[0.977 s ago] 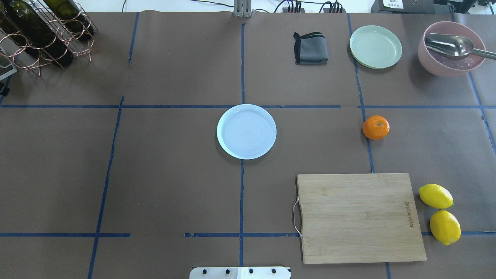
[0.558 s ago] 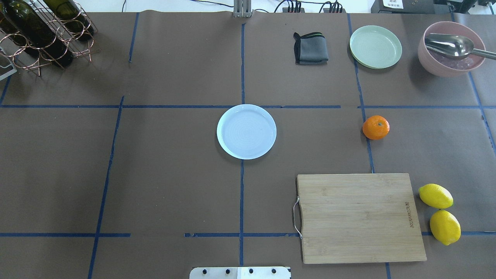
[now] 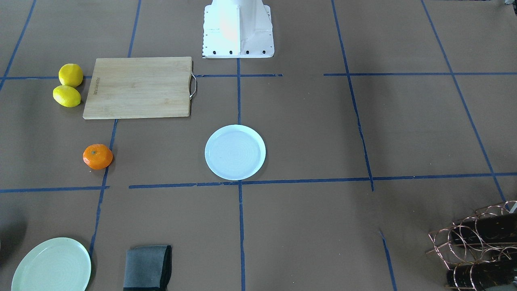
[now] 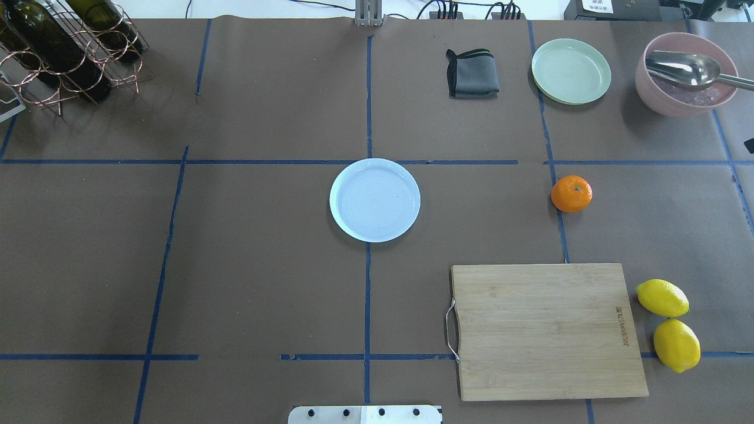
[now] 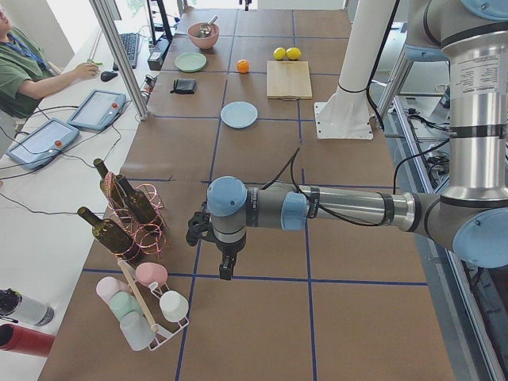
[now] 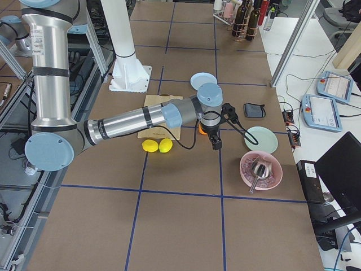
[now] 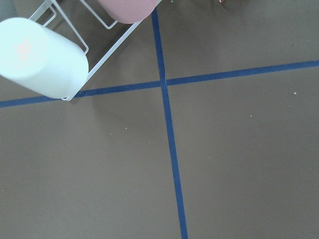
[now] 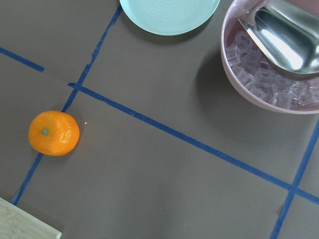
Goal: Pick orange to plate
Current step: 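Reach the right gripper down over the orange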
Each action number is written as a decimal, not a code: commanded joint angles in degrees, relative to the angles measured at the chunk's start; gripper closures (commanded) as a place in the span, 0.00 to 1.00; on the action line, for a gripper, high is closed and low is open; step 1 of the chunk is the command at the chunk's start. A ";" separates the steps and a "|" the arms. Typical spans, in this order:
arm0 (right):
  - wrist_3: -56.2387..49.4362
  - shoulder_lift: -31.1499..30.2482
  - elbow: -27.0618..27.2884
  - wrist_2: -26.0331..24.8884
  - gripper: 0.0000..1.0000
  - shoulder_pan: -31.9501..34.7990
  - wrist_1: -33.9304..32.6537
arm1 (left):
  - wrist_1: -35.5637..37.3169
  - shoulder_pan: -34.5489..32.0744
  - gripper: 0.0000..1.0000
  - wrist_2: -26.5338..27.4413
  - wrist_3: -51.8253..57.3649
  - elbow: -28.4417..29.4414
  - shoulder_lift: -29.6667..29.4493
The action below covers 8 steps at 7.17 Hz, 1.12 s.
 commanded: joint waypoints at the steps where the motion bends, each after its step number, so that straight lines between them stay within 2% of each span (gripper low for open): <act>1: 9.59 2.41 0.00 -3.89 0.00 -7.23 2.07 | 0.06 -0.36 0.00 -0.33 1.09 0.38 -0.22; 3: 27.06 2.42 -0.61 -11.88 0.00 -17.95 13.55 | 0.05 -0.36 0.00 -0.34 1.00 -0.32 -0.23; 4: 32.01 2.51 -1.13 -16.36 0.00 -22.61 16.04 | -0.03 -0.36 0.00 -0.34 1.09 -0.32 -0.23; 6: 37.75 2.60 -3.23 -21.22 0.00 -28.26 21.57 | -0.12 -0.36 0.00 -0.34 1.18 -0.40 -0.23; 8: 38.30 3.13 -4.56 -24.13 0.00 -31.00 21.86 | -0.03 -0.36 0.00 -0.34 1.35 -0.40 -0.14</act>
